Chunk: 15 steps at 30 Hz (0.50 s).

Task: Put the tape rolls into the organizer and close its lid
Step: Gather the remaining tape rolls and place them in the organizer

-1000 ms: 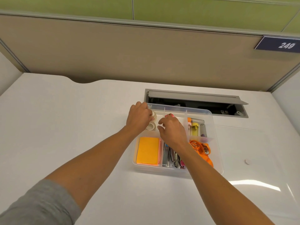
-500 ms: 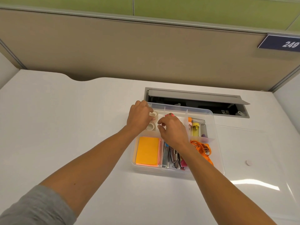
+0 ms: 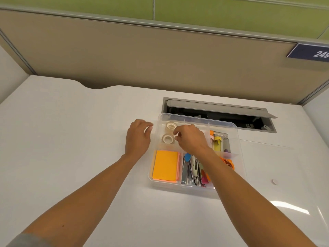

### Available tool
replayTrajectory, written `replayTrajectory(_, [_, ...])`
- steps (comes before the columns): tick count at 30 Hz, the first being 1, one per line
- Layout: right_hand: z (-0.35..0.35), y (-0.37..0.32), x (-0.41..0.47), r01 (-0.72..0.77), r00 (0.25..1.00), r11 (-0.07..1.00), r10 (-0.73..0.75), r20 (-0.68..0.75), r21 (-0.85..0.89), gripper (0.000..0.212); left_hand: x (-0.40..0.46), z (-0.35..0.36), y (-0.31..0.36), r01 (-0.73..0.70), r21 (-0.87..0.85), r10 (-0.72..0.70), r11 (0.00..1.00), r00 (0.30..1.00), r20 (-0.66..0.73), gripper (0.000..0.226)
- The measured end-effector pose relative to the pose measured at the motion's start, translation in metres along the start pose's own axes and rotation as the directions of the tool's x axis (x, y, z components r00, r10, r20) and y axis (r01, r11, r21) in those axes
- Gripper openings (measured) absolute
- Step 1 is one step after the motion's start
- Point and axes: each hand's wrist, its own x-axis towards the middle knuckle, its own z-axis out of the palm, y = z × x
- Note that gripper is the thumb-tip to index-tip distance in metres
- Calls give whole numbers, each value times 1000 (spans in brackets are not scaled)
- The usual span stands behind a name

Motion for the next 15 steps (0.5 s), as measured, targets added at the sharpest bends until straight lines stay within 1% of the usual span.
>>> replayTrajectory(5, [-6,-13,14,146,977,977,-117,179,-158,25,-47,-7,-42,-65,149,60,987,997,37,15])
replayTrajectory(10, [-13,-18,20,234,951,928,-156,268,-289,26,-69,-7,-57,-113,219,102,969,993,62,17])
replayTrajectory(12, [-12,-18,17,250,942,917,-155,297,-312,24,-70,-6,-56,-117,226,106,967,993,60,18])
replayTrajectory(15, [-9,-17,15,262,940,910,-164,300,-323,24,-71,-6,-54,-139,238,129,961,990,55,16])
